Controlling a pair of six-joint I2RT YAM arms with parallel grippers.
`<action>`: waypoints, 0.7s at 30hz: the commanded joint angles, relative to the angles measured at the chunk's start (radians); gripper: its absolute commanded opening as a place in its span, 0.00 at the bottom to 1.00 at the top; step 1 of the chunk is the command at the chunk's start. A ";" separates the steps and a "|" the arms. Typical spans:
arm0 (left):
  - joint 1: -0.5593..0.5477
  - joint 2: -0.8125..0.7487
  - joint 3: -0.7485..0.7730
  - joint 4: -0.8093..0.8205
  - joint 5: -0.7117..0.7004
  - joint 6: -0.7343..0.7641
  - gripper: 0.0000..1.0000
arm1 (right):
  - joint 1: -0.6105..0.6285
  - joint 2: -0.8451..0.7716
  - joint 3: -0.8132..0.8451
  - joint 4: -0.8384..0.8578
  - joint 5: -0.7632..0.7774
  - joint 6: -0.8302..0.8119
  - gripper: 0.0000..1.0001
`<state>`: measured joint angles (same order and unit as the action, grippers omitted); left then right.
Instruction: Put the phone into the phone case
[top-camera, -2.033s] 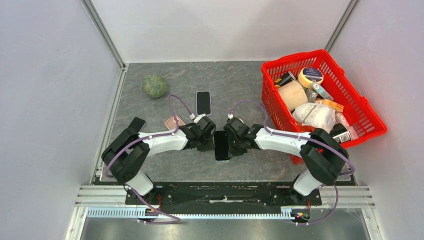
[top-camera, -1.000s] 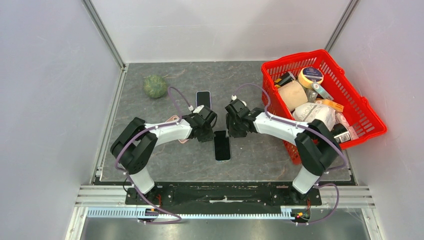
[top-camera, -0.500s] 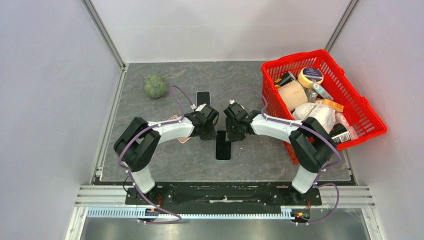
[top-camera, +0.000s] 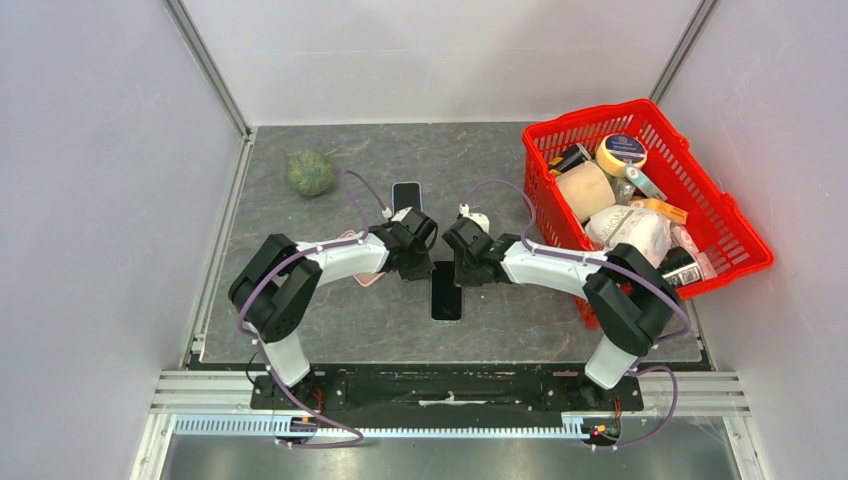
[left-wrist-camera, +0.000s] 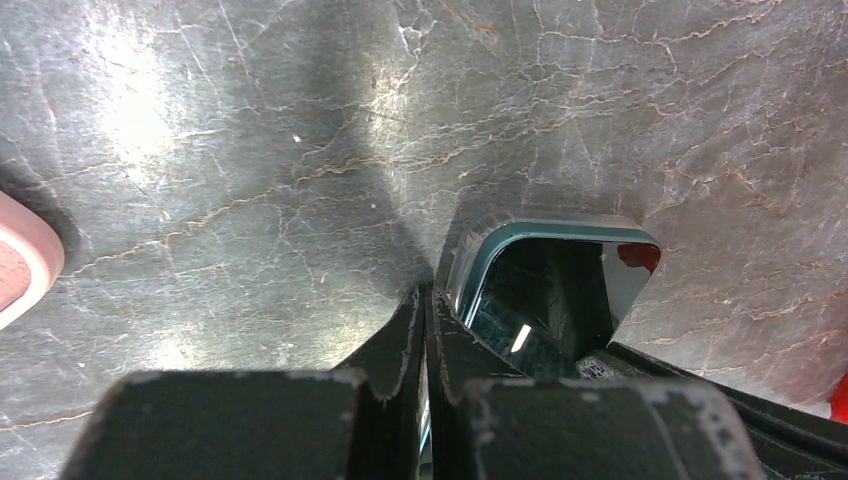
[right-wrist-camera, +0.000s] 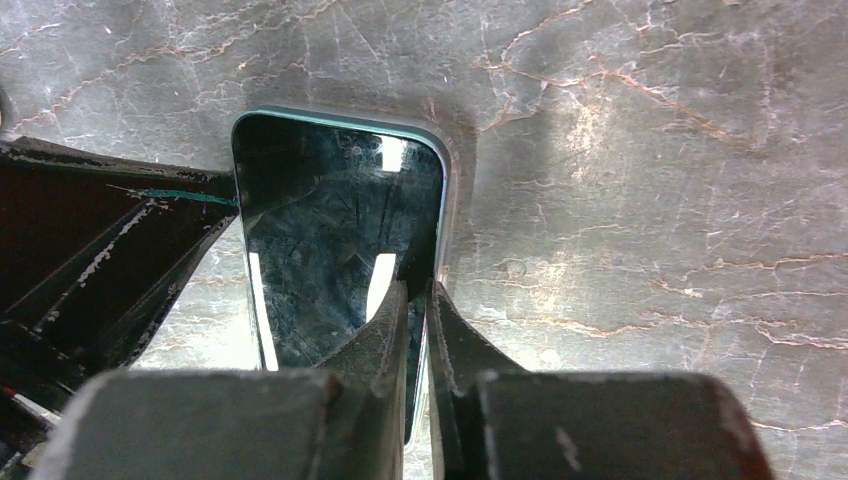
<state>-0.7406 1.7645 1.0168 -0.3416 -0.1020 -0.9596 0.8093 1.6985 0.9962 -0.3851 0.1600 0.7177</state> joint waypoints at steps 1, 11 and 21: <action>0.000 0.043 0.011 0.019 0.007 0.024 0.06 | 0.075 0.104 -0.091 0.039 -0.077 0.068 0.08; -0.002 -0.060 0.005 -0.036 -0.050 0.071 0.15 | 0.054 -0.031 -0.014 -0.073 -0.035 0.037 0.22; -0.124 -0.139 0.058 -0.063 -0.031 0.075 0.27 | -0.127 -0.215 0.059 -0.200 0.007 -0.027 0.49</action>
<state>-0.7906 1.6283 1.0203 -0.4000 -0.1341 -0.9043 0.7563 1.5654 1.0012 -0.5171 0.1329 0.7204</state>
